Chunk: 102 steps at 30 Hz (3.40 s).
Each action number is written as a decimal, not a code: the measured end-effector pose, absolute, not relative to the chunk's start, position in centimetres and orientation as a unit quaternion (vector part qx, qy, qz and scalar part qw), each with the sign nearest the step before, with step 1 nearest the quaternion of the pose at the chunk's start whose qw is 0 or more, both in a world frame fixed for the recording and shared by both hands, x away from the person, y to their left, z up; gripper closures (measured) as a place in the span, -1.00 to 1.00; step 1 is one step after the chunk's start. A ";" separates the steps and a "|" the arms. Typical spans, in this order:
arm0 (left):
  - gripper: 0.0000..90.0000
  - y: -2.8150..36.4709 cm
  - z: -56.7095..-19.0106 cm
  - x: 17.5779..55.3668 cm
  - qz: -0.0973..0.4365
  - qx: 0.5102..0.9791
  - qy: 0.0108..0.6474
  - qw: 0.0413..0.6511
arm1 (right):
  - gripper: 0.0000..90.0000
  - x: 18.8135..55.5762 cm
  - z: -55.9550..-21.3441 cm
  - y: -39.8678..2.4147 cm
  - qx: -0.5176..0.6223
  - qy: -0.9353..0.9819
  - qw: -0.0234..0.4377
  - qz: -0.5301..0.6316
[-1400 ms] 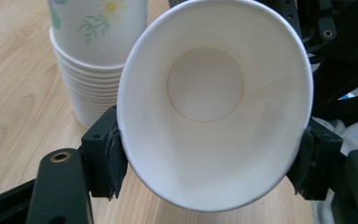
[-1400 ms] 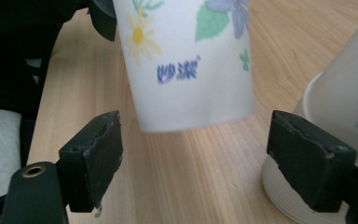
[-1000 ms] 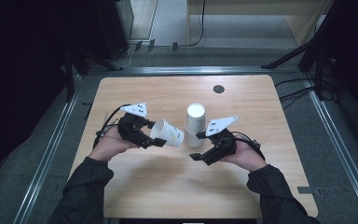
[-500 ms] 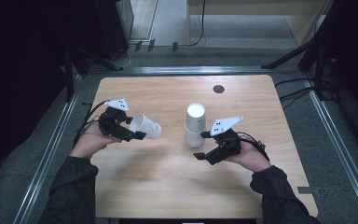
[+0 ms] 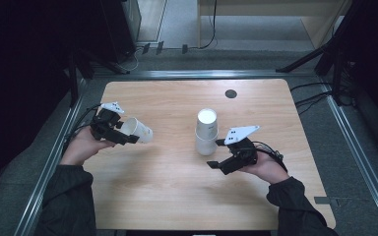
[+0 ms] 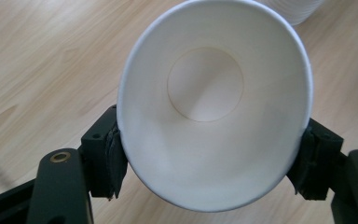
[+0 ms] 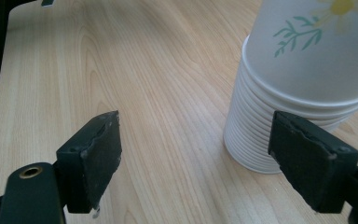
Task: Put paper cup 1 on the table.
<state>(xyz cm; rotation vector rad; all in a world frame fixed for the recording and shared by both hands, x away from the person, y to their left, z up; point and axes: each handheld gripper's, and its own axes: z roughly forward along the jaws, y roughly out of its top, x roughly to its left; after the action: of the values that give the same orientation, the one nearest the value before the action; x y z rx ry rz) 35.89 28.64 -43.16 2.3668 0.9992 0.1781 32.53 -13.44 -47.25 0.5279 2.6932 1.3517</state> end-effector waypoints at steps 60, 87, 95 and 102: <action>-0.55 27.4 -47.3 38.8 0.079 0.893 0.415 0.157 | -0.62 32.7 -47.8 -13.7 0.183 0.880 0.041 0.436; -0.72 28.8 -42.4 37.1 0.096 0.864 0.431 0.241 | -0.62 33.2 -47.2 -14.4 0.198 0.875 0.015 0.442; -0.72 27.1 -40.8 36.4 0.090 0.866 0.409 0.272 | -0.57 33.5 -46.9 -15.2 0.203 0.879 0.019 0.431; -0.71 25.2 -40.6 36.1 0.077 0.872 0.386 0.290 | -0.48 33.9 -46.3 -15.7 0.215 0.876 0.022 0.432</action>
<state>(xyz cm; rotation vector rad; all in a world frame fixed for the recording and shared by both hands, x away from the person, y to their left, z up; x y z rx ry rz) 36.14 25.23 -40.56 2.3271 1.0295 0.2060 33.90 -15.73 -46.25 0.6651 2.7124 1.3388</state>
